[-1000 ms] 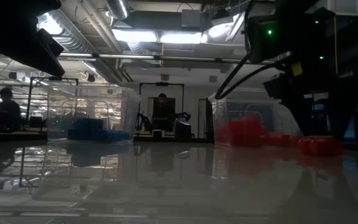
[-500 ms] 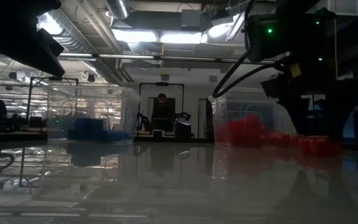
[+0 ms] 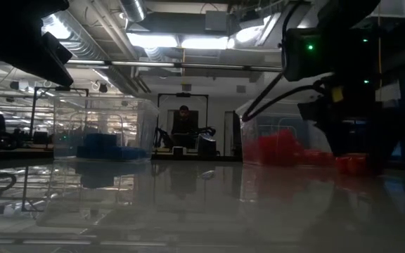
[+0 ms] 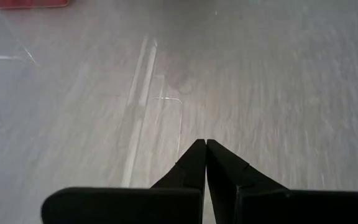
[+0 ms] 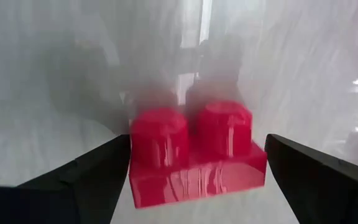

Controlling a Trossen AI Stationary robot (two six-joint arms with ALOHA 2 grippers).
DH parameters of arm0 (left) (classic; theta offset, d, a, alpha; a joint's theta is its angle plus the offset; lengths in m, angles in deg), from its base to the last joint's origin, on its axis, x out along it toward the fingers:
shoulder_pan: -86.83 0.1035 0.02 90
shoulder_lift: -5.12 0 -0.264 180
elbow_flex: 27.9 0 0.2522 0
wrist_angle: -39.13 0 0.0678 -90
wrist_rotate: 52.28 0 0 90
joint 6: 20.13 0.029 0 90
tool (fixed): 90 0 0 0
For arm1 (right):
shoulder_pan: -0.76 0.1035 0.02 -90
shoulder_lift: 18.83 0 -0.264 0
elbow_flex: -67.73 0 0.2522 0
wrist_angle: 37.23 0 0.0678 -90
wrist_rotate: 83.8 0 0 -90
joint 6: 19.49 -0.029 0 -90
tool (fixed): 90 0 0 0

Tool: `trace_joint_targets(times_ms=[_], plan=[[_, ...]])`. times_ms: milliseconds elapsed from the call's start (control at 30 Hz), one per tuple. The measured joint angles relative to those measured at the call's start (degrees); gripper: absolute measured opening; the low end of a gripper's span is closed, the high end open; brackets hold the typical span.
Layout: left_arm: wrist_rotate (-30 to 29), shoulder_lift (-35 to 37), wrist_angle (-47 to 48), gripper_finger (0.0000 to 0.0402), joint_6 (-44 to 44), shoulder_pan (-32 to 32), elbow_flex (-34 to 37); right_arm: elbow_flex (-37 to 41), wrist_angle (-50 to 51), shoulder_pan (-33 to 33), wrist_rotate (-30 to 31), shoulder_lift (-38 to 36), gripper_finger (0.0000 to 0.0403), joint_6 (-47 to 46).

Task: Sort blocks
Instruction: Put the red game piece into the top right transparent bin

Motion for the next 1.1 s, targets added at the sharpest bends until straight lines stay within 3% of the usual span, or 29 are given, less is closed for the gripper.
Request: trace_joint_targets(times_ms=[233, 367, 700, 1000, 1100], plan=[[0.00, -0.02, -0.04, 0.0004, -0.03, 0.00, 0.00, -0.02, -3.29, 0.03, 2.10, 0.00, 0.0372, -0.02], [-0.02, 0.00, -0.04, 0.0004, -0.33, 0.00, 0.00, 0.02, -3.11, -0.03, -0.92, 0.00, 0.0372, 1.34], [-0.02, -0.02, -0.09, 0.0004, -0.07, 0.01, 0.00, 2.07, -3.41, -0.02, -1.96, -0.20, 0.0371, -0.15], [-0.02, -0.02, -0.11, 0.0004, -0.09, 0.02, 0.00, 2.15, -2.59, 0.00, -1.71, -0.09, 0.0292, 0.36], [-0.02, -0.02, -0.11, 0.0004, -0.11, 0.02, 0.00, 2.19, -2.42, 0.00, -1.49, -0.09, 0.0292, 1.04]])
